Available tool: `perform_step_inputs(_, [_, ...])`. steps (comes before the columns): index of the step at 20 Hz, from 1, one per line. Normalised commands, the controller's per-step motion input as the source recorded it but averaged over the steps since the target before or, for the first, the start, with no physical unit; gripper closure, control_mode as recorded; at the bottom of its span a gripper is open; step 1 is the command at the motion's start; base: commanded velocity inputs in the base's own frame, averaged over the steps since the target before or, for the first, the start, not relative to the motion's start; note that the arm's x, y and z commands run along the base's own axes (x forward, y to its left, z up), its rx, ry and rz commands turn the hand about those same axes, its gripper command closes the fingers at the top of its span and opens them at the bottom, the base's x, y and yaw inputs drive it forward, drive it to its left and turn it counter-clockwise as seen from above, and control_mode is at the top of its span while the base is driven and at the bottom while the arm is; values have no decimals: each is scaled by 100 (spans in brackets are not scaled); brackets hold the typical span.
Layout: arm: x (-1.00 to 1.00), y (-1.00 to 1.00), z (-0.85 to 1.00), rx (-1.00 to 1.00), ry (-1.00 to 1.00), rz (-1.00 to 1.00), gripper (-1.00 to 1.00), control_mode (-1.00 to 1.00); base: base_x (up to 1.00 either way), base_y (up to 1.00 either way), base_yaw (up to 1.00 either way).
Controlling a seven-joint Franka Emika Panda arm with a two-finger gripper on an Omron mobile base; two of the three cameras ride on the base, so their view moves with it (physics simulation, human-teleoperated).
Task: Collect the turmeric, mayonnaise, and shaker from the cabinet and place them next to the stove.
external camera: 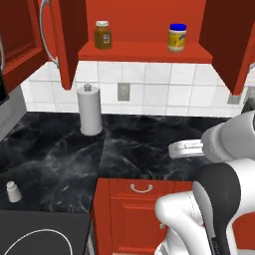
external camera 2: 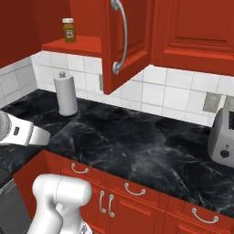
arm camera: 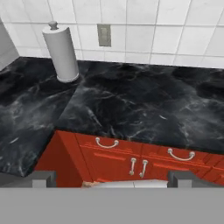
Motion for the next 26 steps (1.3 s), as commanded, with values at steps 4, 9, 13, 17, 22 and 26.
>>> perform_step_inputs(4, [0, 0, 0, 0, 0, 0, -100, 100, 48, -1, -26])
perform_step_inputs(9, [0, 0, 0, 0, 0, 0, -100, 100, 59, 1, -18])
perform_step_inputs(13, [0, 0, 0, 0, 0, 0, -100, 100, 76, 1, -16])
perform_step_inputs(17, [0, 0, 0, 0, 0, 0, -100, 100, 55, 34, -32])
perform_step_inputs(22, [0, 0, 0, 0, 0, 0, -100, 100, 40, 59, -41])
perform_step_inputs(26, [0, 0, 0, 0, 0, 0, -100, 100, 41, 66, -43])
